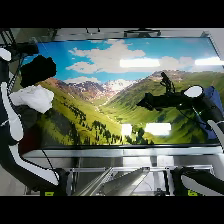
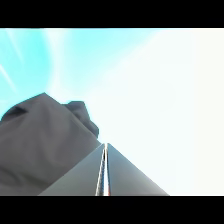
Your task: Fold the shirts.
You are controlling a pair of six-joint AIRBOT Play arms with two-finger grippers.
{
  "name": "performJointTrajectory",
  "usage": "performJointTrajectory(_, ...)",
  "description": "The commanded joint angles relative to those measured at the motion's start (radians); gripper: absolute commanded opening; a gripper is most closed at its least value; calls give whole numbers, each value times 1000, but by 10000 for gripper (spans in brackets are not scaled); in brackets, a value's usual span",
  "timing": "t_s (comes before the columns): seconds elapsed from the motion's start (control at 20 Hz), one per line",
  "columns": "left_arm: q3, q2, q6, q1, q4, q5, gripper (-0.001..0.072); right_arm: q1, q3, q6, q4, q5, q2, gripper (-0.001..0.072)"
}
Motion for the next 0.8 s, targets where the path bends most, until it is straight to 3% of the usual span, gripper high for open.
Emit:
performJointTrajectory(0.0,-75,15,24,6,35,-19,34,0,0,0,0,11,-21,22)
performJointTrajectory(0.05,-76,-21,26,17,35,-10,259,0,0,0,0,8,-28,22)
performJointTrajectory(0.1,-76,-60,26,26,34,21,649,0,0,0,0,7,-34,22)
performJointTrajectory(0.15,-76,-100,25,32,32,54,702,0,0,0,0,5,-39,22)
performJointTrajectory(0.45,105,-404,33,33,37,148,699,1,0,0,0,5,-46,22)
performJointTrajectory(0.75,110,-486,33,38,95,187,688,1,0,0,0,-40,-46,22)
